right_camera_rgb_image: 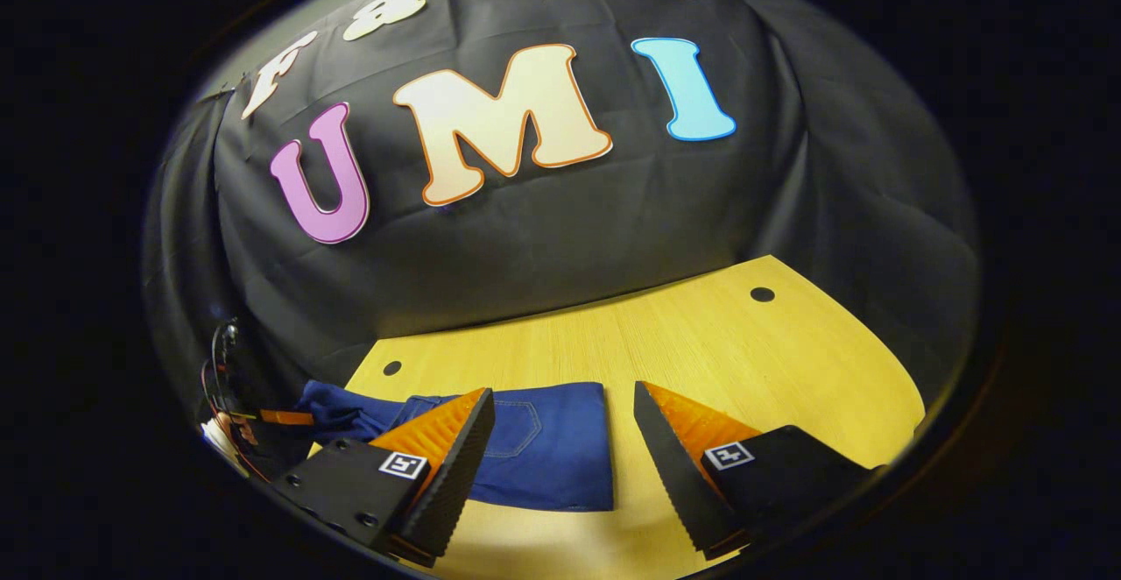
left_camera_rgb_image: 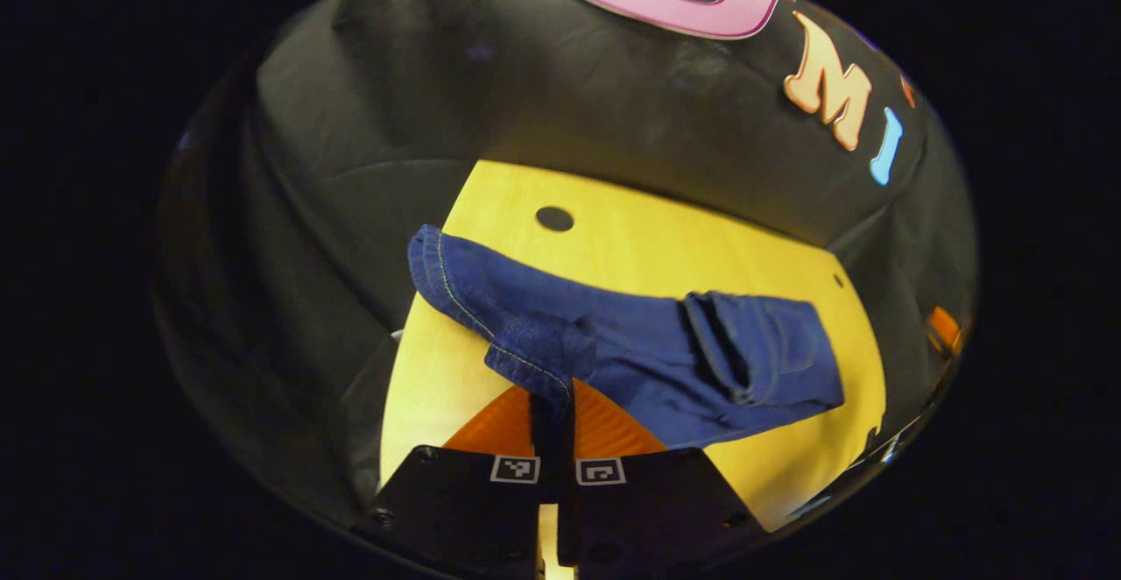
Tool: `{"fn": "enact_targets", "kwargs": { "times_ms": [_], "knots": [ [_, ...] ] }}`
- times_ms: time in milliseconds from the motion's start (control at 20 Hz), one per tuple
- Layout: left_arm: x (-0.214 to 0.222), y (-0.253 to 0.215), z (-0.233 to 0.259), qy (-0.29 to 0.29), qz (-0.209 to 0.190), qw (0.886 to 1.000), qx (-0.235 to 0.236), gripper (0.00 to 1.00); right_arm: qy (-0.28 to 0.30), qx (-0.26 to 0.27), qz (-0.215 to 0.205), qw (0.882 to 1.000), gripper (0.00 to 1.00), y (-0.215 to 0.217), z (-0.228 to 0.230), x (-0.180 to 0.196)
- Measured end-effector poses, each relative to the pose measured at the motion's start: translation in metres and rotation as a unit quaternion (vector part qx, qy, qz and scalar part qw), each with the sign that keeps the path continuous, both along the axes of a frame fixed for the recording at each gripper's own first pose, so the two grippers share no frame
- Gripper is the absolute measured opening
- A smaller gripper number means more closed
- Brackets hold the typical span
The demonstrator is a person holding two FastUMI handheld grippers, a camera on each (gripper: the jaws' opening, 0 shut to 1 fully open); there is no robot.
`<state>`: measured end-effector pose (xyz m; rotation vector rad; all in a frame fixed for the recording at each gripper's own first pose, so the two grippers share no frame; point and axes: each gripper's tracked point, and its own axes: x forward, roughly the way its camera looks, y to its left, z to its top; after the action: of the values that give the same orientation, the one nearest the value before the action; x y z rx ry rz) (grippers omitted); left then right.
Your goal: Grasp the waist and the cuffs of the jeans and fold them to make the two legs overlap; first hold the waist and fold one-third of the jeans toward the cuffs, then hold the cuffs and fold the remaining one-third in the same direction to finish folding.
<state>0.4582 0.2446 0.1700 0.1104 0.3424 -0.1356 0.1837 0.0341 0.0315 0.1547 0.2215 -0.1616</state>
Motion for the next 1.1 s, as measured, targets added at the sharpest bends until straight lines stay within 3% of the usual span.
{"fn": "enact_targets", "kwargs": {
  "times_ms": [200, 250, 300, 350, 400, 600, 850, 900, 950, 1100],
  "knots": [
    [-0.013, -0.067, 0.017, -0.025, -0.026, 0.999, -0.007, 0.01, -0.008, 0.016, 0.017, 1.0, 0.99, -0.023, 0.008, -0.008],
    [-0.016, -0.085, 0.019, -0.029, -0.031, 0.999, -0.009, 0.01, -0.008, 0.017, 0.02, 1.0, 0.94, -0.033, 0.008, -0.009],
    [-0.018, -0.105, 0.021, -0.034, -0.037, 0.999, -0.012, 0.01, -0.005, 0.016, 0.021, 1.0, 0.99, -0.044, 0.007, -0.013],
    [-0.021, -0.125, 0.023, -0.038, -0.043, 0.998, -0.012, 0.01, -0.001, 0.014, 0.023, 1.0, 0.94, -0.057, 0.006, -0.017],
    [-0.022, -0.144, 0.023, -0.043, -0.048, 0.998, -0.011, 0.01, 0.003, 0.012, 0.026, 1.0, 0.98, -0.069, 0.005, -0.02],
    [-0.027, -0.22, 0.02, -0.053, -0.068, 0.996, 0.002, 0.01, 0.01, 0.005, 0.032, 0.999, 0.98, -0.117, 0.0, -0.032],
    [-0.015, -0.29, -0.039, -0.023, -0.078, 0.993, 0.082, 0.0, 0.015, 0.008, 0.045, 0.999, 0.98, -0.146, -0.014, -0.04],
    [-0.008, -0.297, -0.056, -0.015, -0.077, 0.992, 0.097, 0.01, 0.017, 0.009, 0.049, 0.999, 0.94, -0.148, -0.019, -0.041],
    [-0.002, -0.304, -0.076, 0.0, -0.075, 0.991, 0.107, 0.01, 0.022, 0.008, 0.052, 0.998, 0.98, -0.149, -0.024, -0.042],
    [0.009, -0.315, -0.125, 0.041, -0.068, 0.989, 0.123, 0.01, 0.045, 0.0, 0.059, 0.997, 0.98, -0.149, -0.045, -0.047]
  ]
}}
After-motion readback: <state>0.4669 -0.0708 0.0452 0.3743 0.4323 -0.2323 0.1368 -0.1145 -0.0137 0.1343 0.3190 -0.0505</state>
